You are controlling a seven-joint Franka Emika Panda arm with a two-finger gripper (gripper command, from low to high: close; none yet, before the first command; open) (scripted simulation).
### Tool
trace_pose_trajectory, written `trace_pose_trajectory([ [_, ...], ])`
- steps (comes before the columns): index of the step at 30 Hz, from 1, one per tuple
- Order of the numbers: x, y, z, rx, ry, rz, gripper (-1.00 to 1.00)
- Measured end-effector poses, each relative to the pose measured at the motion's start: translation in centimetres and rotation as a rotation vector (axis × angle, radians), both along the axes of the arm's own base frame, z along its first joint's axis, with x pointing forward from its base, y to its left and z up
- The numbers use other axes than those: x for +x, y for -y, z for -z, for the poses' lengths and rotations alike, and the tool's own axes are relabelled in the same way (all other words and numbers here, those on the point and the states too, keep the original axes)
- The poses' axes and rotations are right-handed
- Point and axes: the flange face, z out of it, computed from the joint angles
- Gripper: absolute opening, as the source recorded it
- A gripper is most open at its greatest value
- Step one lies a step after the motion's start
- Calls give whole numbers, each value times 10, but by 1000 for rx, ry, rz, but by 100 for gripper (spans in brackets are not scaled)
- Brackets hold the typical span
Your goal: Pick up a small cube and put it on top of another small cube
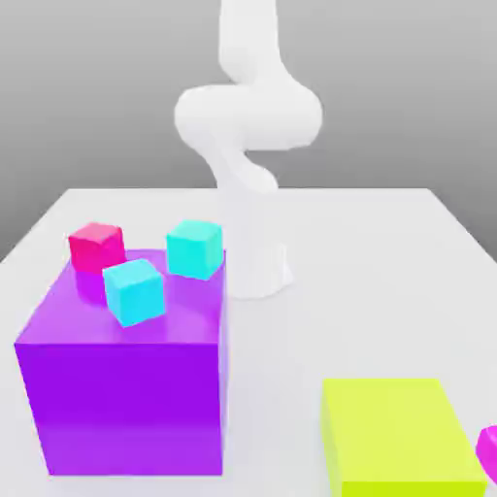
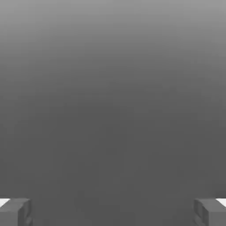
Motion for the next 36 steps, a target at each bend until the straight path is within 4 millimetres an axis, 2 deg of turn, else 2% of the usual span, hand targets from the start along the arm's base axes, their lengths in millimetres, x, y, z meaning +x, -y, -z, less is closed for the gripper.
trace_pose_trajectory([
  [4, 47, -35, 49, -106, -90, -204, 0],
  [8, 83, -76, 104, -204, -170, -409, 0],
  [12, 109, -119, 163, -299, -242, -620, 0],
  [15, 120, -153, 212, -368, -292, -782, 0],
  [20, 119, -219, 297, -480, -363, -1078, 0],
  [24, 113, -253, 368, -557, -421, -1290, 0],
  [28, 93, -287, 441, -631, -472, -1518, 0],
  [30, 80, -300, 477, -661, -493, -1620, 0],
  [34, 75, -306, 540, -672, -501, -1663, 0],
  [35, 75, -306, 548, -672, -501, -1664, -100],
  [36, 75, -306, 548, -672, -501, -1664, -100],
])
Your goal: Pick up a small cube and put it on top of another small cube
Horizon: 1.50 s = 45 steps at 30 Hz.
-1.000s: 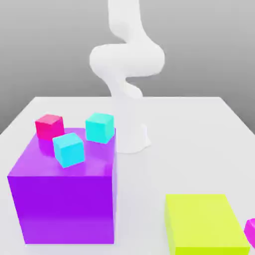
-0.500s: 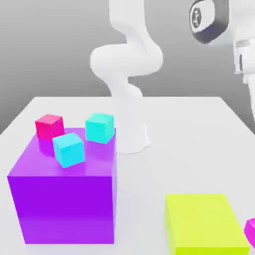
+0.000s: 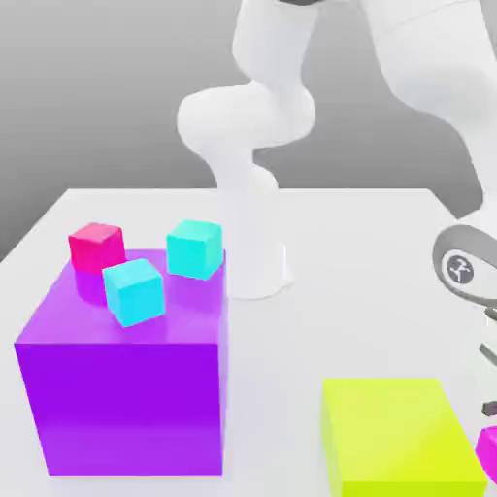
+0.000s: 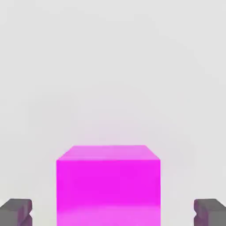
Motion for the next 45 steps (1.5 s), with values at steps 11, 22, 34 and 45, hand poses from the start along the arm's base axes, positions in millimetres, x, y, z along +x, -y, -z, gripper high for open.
trace_pose_trajectory([
  [11, 6, 13, -66, -5, 1, 39, -100],
  [22, 44, 252, -200, -43, 35, 727, -100],
  [34, -63, 450, -296, -28, 23, 1438, -100],
  [45, -156, 523, -259, 4, -4, 1820, 100],
])
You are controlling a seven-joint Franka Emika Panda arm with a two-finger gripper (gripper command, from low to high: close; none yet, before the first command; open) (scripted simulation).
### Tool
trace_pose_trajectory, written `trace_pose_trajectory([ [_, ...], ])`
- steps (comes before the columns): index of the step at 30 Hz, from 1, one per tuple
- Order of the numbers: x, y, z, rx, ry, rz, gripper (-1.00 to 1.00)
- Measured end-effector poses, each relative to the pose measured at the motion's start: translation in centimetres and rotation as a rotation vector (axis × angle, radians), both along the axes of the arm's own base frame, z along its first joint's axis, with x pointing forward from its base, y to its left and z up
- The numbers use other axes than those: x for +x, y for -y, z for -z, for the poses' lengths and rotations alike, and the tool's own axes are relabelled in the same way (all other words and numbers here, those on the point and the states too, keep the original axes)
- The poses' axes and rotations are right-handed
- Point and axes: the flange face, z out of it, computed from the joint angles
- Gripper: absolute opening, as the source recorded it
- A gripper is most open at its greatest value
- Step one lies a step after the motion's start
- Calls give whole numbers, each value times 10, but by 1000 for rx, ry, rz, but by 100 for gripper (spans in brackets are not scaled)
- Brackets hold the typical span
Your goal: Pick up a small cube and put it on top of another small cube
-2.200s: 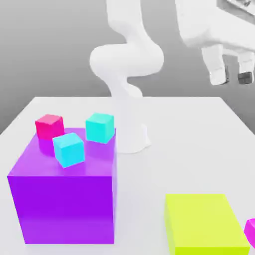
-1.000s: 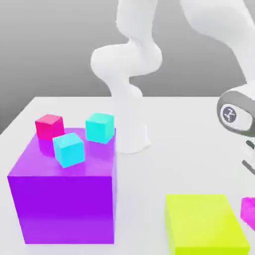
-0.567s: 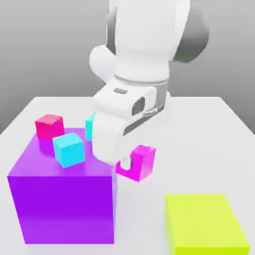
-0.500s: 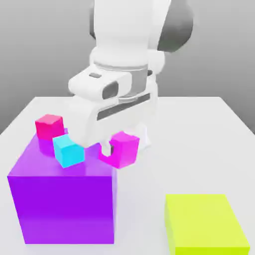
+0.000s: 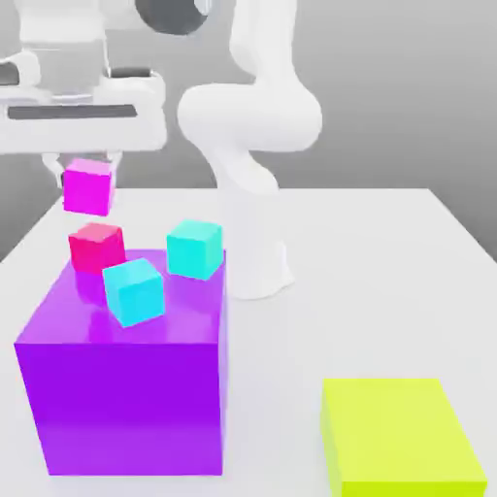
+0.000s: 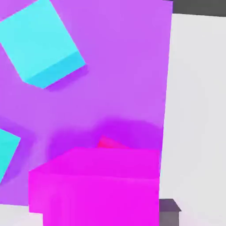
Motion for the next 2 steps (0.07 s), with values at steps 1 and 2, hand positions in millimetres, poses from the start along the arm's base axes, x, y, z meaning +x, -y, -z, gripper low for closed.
trace_pose_trajectory([
  [1, 0, 0, 0, 0, 0, 0, 100],
  [2, 0, 0, 0, 0, 0, 0, 100],
])
